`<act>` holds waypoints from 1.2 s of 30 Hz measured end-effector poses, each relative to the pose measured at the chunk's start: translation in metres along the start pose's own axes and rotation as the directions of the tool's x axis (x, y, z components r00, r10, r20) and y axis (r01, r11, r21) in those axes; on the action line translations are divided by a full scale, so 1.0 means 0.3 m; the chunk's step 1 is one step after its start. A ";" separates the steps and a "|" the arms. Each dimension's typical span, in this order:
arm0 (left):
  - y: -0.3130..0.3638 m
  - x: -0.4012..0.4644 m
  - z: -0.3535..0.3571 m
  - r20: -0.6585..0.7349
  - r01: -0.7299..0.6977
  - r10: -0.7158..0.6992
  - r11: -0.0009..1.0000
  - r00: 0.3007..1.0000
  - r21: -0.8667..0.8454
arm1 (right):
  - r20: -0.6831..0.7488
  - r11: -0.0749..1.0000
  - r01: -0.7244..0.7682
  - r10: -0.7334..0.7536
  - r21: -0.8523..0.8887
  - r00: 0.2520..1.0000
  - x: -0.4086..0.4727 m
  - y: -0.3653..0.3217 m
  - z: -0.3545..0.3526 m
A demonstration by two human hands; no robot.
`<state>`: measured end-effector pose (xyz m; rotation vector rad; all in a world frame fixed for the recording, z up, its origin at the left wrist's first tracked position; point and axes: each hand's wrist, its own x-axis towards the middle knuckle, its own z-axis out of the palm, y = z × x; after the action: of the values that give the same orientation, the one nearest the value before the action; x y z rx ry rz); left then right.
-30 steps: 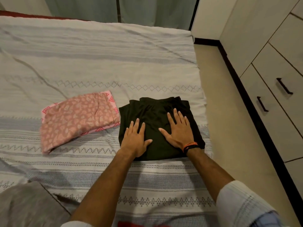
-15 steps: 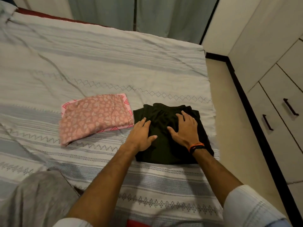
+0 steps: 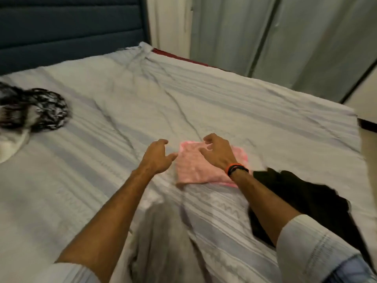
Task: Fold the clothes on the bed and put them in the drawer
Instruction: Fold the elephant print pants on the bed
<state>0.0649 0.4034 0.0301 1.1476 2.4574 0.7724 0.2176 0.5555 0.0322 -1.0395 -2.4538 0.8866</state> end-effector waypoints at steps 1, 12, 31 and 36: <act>-0.070 -0.011 -0.051 -0.025 0.051 -0.052 0.998 0.998 -0.021 | 0.029 1.000 0.028 -0.028 0.000 0.999 0.024 -0.062 0.052; -0.992 -0.191 -0.558 -0.236 0.481 -0.507 0.862 0.829 -0.161 | 0.416 0.934 0.347 -0.350 0.085 0.839 0.207 -0.866 0.874; -1.781 0.148 -0.594 -0.482 0.525 -0.354 0.803 0.802 0.283 | 0.419 0.689 0.707 -0.601 -0.160 0.680 0.759 -1.374 1.725; -1.809 0.151 -0.565 -0.524 0.529 -0.319 0.787 0.790 0.319 | 0.298 0.705 0.705 -0.659 -0.076 0.690 0.795 -1.465 1.813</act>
<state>-0.3750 0.0933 -0.1588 0.4813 3.2461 0.3434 -0.4542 0.2669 -0.0733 0.0323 -2.8358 0.5504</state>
